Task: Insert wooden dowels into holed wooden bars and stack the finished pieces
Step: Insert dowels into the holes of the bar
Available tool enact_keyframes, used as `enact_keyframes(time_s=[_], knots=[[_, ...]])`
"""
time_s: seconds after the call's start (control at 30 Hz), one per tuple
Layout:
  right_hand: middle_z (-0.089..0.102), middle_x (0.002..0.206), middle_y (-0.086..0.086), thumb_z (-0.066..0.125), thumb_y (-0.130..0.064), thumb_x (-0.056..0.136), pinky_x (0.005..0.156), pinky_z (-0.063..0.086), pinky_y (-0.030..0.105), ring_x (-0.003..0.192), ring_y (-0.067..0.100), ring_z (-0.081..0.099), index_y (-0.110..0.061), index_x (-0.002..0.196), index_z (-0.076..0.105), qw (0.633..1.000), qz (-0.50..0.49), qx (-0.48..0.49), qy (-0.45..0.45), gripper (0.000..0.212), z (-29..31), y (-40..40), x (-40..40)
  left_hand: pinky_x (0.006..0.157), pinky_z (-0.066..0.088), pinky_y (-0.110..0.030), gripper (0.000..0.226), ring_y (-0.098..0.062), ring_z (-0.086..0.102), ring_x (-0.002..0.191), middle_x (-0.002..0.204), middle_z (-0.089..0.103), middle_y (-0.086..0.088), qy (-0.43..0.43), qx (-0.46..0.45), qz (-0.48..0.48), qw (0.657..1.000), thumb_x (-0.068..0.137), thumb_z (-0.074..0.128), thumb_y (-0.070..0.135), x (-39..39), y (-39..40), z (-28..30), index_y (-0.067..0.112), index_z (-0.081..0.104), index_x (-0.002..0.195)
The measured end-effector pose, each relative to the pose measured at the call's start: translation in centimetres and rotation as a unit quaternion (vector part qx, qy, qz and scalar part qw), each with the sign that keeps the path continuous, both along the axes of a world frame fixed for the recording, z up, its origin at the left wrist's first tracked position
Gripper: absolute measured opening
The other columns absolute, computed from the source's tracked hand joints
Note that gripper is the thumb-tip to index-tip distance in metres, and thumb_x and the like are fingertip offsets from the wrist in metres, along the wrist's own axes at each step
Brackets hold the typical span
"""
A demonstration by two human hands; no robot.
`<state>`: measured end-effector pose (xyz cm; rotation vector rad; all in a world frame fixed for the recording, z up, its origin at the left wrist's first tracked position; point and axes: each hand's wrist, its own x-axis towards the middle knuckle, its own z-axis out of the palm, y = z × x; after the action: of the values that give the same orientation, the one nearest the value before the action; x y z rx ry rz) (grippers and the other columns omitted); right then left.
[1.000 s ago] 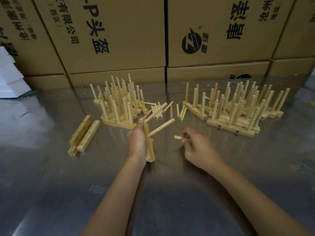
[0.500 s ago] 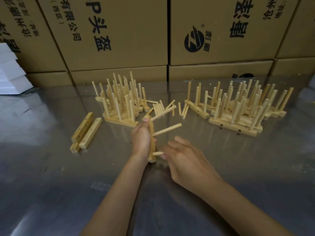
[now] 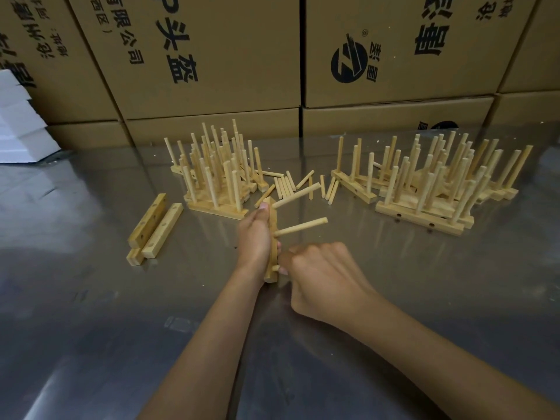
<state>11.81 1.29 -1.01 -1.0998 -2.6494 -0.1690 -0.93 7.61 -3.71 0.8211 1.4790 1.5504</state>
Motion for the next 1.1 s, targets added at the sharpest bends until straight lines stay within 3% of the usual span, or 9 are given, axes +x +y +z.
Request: enact_keyframes(time_s=[0.2, 0.37, 0.53, 0.63, 0.7, 0.8, 0.87, 1.0, 1.1], knots=[[0.049, 0.072, -0.003, 0.052, -0.029, 0.094, 0.064, 0.031, 0.034, 0.083, 0.027, 0.060, -0.023, 0.084, 0.053, 0.996, -0.033, -0.076, 0.036, 0.012, 0.2, 0.9, 0.0, 0.038, 0.039, -0.019, 0.031, -0.011, 0.047, 0.041, 0.071, 0.049, -0.006, -0.001, 0.014, 0.012, 1.000, 0.106, 0.044, 0.035, 0.3, -0.1, -0.2, 0.015, 0.067, 0.101], [0.063, 0.079, -0.012, 0.056, -0.040, 0.093, 0.066, 0.032, 0.031, 0.084, 0.012, 0.057, -0.033, 0.091, 0.068, 0.979, -0.068, -0.108, 0.158, 0.015, -0.6, 1.2, 1.7, 0.054, 0.046, -0.028, 0.028, -0.021, 0.054, 0.077, 0.095, 0.058, -0.004, 0.011, 0.028, 0.025, 0.999, 0.107, 0.038, 0.036, 0.9, -0.2, 0.0, 0.025, 0.064, 0.106], [0.058, 0.090, -0.021, 0.070, -0.055, 0.082, 0.064, 0.037, 0.028, 0.077, 0.003, 0.053, -0.038, 0.098, 0.058, 0.958, -0.143, -0.086, 0.232, 0.027, -1.3, 2.6, 3.3, 0.056, 0.056, -0.029, 0.032, -0.023, 0.065, 0.077, 0.101, 0.063, -0.007, 0.042, 0.025, 0.036, 0.998, 0.108, 0.033, 0.033, 0.1, -0.3, 0.2, 0.018, 0.054, 0.125], [0.048, 0.098, -0.022, 0.080, -0.053, 0.073, 0.065, 0.043, 0.027, 0.080, 0.001, 0.051, -0.039, 0.119, 0.043, 0.901, -0.186, -0.138, 0.366, 0.061, -1.8, 3.5, 3.6, 0.075, 0.061, -0.042, 0.028, -0.021, 0.072, 0.067, 0.086, 0.068, -0.004, 0.042, 0.045, 0.028, 0.998, 0.109, 0.031, 0.033, 0.1, -0.4, 0.4, 0.020, 0.049, 0.124], [0.051, 0.104, -0.020, 0.081, -0.056, 0.070, 0.068, 0.048, 0.029, 0.082, 0.006, 0.055, -0.039, 0.129, 0.037, 0.848, -0.219, -0.203, 0.437, 0.075, -1.8, 4.0, 3.8, 0.079, 0.061, -0.045, 0.026, -0.022, 0.075, 0.071, 0.097, 0.069, -0.008, -0.015, 0.055, 0.020, 0.998, 0.110, 0.030, 0.030, 0.2, -0.4, 0.7, 0.019, 0.046, 0.126], [0.062, 0.097, -0.014, 0.075, -0.054, 0.078, 0.071, 0.056, 0.034, 0.085, 0.012, 0.065, -0.032, 0.114, 0.058, 0.803, -0.192, -0.335, 0.453, 0.046, -2.0, 4.8, 4.0, 0.077, 0.062, -0.047, 0.031, -0.029, 0.076, 0.080, 0.091, 0.077, -0.004, -0.138, 0.078, -0.017, 0.987, 0.110, 0.029, 0.024, 0.1, -0.3, 1.0, 0.012, 0.039, 0.137], [0.065, 0.083, -0.013, 0.072, -0.043, 0.086, 0.071, 0.053, 0.030, 0.077, 0.006, 0.062, -0.028, 0.095, 0.070, 0.807, -0.166, -0.333, 0.459, 0.018, -2.6, 5.0, 3.8, 0.077, 0.062, -0.047, 0.033, -0.034, 0.075, 0.089, 0.084, 0.078, -0.005, -0.193, 0.083, -0.048, 0.977, 0.111, 0.027, 0.019, 0.1, -0.5, 1.2, 0.007, 0.038, 0.139], [0.059, 0.076, -0.013, 0.069, -0.036, 0.090, 0.061, 0.040, 0.019, 0.072, 0.000, 0.054, -0.028, 0.092, 0.070, 0.840, -0.169, -0.249, 0.451, 0.009, -3.0, 5.2, 4.3, 0.090, 0.056, -0.042, 0.033, -0.032, 0.067, 0.109, 0.111, 0.069, -0.017, -0.198, 0.025, -0.038, 0.979, 0.109, 0.032, 0.013, 0.1, -0.9, 1.8, 0.005, 0.047, 0.136], [0.047, 0.082, -0.006, 0.067, -0.036, 0.091, 0.072, 0.037, 0.029, 0.091, 0.016, 0.050, -0.023, 0.105, 0.070, 0.884, -0.199, -0.221, 0.361, 0.019, -3.1, 5.4, 5.2, 0.102, 0.045, -0.037, 0.031, -0.025, 0.056, 0.119, 0.128, 0.060, -0.008, -0.018, -0.032, 0.040, 0.999, 0.101, 0.040, 0.009, -0.3, -1.1, 1.8, 0.010, 0.057, 0.127]])
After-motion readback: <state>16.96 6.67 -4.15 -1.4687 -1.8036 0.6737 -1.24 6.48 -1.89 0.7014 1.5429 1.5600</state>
